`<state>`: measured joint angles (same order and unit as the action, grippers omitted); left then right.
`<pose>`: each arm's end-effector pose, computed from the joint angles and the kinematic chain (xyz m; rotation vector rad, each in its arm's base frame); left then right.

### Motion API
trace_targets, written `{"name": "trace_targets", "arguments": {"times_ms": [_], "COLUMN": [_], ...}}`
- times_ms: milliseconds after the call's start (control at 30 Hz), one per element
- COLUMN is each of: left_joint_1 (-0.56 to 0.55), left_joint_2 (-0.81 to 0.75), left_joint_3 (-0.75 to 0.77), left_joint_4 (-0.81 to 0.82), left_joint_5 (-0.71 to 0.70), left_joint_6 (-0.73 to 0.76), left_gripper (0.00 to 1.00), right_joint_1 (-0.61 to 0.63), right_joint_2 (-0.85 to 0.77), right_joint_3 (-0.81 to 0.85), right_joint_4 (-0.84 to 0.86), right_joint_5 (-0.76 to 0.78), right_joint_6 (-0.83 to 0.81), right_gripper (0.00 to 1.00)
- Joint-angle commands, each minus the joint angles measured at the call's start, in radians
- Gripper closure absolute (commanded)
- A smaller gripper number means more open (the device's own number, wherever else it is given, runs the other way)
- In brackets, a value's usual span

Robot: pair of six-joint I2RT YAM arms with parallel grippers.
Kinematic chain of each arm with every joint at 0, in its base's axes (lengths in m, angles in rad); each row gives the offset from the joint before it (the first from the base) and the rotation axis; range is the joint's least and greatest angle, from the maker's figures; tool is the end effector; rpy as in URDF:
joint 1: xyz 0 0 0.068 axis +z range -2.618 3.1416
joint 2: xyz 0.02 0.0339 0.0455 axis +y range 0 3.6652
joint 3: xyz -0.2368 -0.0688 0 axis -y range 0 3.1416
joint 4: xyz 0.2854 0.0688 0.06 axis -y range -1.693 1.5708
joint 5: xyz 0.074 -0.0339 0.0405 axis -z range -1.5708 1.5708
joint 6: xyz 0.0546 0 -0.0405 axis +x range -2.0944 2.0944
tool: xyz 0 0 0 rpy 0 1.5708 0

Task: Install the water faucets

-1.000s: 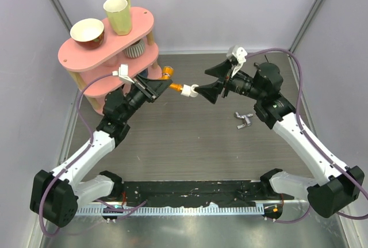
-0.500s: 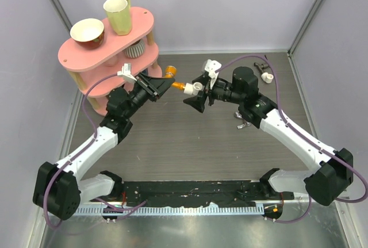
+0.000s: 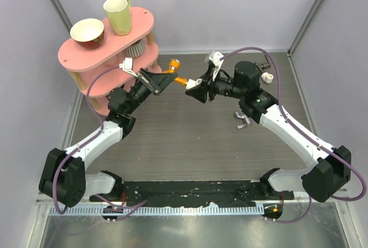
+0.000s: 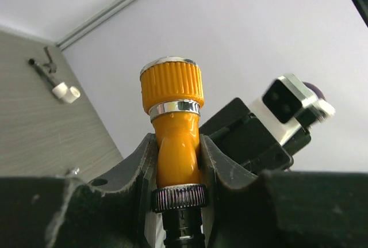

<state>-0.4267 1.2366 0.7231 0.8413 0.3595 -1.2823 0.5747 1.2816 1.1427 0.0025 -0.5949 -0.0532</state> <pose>0.3005 -0.1577 0.2895 -0.2610 1.4401 -1.6632 0.2868 0.2222 0.3442 -0.9603 1.4813 0.8886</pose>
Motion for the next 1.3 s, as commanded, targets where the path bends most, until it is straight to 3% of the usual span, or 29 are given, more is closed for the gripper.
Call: {"name": "trace_targets", "arguments": {"times_ms": [0, 200, 267, 367, 500, 567, 600, 667, 700, 800, 833, 933, 1067, 1267], "left_joint_1": [-0.006, -0.004, -0.004, -0.006, -0.004, -0.004, -0.004, -0.004, -0.004, -0.004, -0.004, -0.006, -0.006, -0.006], "left_joint_2": [0.053, 0.130, 0.147, 0.169, 0.167, 0.161, 0.156, 0.150, 0.141, 0.129, 0.121, 0.100, 0.067, -0.018], "left_joint_3": [0.006, 0.051, 0.076, 0.102, 0.101, 0.090, 0.076, 0.053, 0.029, -0.005, -0.011, -0.025, -0.037, 0.001], "left_joint_4": [0.373, 0.634, 0.680, 0.705, 0.703, 0.705, 0.702, 0.694, 0.688, 0.656, 0.636, 0.610, 0.543, 0.263], "left_joint_5": [0.152, 0.338, 0.395, 0.441, 0.444, 0.408, 0.386, 0.293, 0.254, 0.133, 0.112, 0.032, -0.051, -0.063], "left_joint_6": [0.157, 0.239, 0.242, 0.244, 0.253, 0.235, 0.229, 0.207, 0.199, 0.155, 0.143, 0.077, 0.000, -0.034], "left_gripper": [1.00, 1.00, 1.00, 1.00, 1.00, 1.00, 1.00, 1.00, 1.00, 1.00, 1.00, 1.00, 1.00, 1.00], "right_joint_1": [-0.024, -0.094, -0.095, -0.096, -0.113, -0.116, -0.119, -0.121, -0.122, -0.124, -0.124, -0.128, -0.134, -0.134], "right_joint_2": [-0.015, 0.050, 0.087, 0.122, 0.153, 0.153, 0.151, 0.139, 0.131, 0.099, 0.091, 0.065, 0.022, -0.054], "right_joint_3": [0.068, 0.060, 0.063, 0.026, 0.017, 0.020, 0.023, 0.041, 0.048, 0.086, 0.113, 0.150, 0.144, 0.115], "right_joint_4": [0.189, 0.471, 0.539, 0.834, 0.939, 0.903, 0.880, 0.761, 0.719, 0.486, 0.415, 0.169, 0.064, -0.067], "right_joint_5": [-0.132, -0.291, -0.361, -0.397, -0.407, -0.407, -0.405, -0.405, -0.402, -0.365, -0.349, -0.284, -0.171, 0.049], "right_joint_6": [0.361, 0.954, 1.059, 1.370, 1.467, 1.446, 1.387, 1.298, 1.250, 1.023, 0.889, 0.695, 0.520, 0.255], "right_gripper": [0.99, 0.99, 0.99, 0.99, 0.99, 0.91, 0.72, 0.52, 0.37, 0.18, 0.15, 0.10, 0.08, 0.06]}}
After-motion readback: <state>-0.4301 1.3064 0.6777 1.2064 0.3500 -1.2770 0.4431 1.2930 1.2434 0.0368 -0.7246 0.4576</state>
